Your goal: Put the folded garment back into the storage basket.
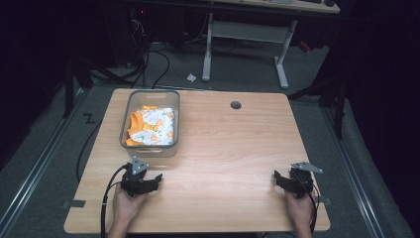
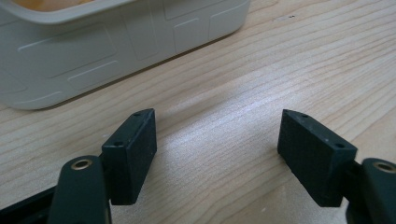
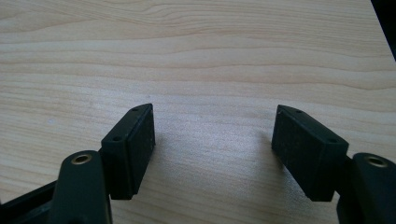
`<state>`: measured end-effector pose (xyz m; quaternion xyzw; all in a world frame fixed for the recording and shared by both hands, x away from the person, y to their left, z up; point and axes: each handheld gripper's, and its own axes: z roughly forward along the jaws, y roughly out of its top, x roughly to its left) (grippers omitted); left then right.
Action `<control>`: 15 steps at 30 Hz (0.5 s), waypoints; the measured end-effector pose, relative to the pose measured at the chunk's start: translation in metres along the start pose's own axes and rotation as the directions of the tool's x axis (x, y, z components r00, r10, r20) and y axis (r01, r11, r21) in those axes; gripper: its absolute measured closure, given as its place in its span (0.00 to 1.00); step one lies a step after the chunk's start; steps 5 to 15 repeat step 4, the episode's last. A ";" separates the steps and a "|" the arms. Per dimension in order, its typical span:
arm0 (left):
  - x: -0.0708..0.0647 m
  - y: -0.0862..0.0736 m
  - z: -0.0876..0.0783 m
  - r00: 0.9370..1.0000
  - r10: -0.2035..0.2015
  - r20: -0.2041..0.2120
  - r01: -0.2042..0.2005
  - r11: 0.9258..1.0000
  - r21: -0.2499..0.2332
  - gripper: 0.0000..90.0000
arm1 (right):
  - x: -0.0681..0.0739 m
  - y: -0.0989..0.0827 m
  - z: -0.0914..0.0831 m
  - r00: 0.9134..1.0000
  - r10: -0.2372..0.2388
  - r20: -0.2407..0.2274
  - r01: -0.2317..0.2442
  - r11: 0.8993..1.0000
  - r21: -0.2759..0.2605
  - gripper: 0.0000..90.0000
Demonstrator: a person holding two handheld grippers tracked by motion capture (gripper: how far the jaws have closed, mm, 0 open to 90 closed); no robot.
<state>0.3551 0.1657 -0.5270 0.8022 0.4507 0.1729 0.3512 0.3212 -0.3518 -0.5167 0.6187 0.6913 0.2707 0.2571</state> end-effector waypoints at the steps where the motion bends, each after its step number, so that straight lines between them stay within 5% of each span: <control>1: 0.000 0.000 0.000 1.000 -0.002 0.000 0.002 1.000 -0.001 0.32 | 0.000 0.000 0.000 1.000 0.000 0.001 0.000 1.000 0.000 0.34; 15: 0.000 0.000 0.000 1.000 -0.003 0.003 0.003 1.000 -0.001 0.31 | 0.000 0.000 0.000 1.000 0.000 0.001 0.000 1.000 0.000 0.34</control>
